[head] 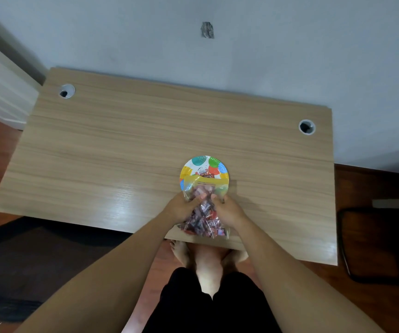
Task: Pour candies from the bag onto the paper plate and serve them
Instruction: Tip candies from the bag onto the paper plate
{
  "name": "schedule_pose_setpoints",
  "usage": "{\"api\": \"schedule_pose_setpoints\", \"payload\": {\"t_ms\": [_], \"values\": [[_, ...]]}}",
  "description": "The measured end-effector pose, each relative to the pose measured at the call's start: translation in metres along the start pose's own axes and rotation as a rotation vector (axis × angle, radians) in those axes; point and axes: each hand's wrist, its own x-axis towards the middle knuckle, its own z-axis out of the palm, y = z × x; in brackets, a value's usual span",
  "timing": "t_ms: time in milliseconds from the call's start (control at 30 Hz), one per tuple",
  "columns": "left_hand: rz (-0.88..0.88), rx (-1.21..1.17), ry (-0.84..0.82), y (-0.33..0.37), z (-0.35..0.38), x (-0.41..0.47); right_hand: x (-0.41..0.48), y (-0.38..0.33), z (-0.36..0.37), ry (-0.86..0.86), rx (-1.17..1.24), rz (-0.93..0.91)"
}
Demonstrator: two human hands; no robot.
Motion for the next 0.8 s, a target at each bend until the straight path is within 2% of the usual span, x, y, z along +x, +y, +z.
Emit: {"api": "schedule_pose_setpoints", "payload": {"t_ms": [300, 800], "values": [[-0.103, -0.064, 0.023, -0.001, -0.003, -0.006, -0.004, 0.002, 0.002, 0.017, -0.017, -0.008], [-0.124, -0.220, -0.050, -0.004, -0.006, -0.016, -0.021, 0.000, -0.001, 0.034, 0.004, -0.035]]}}
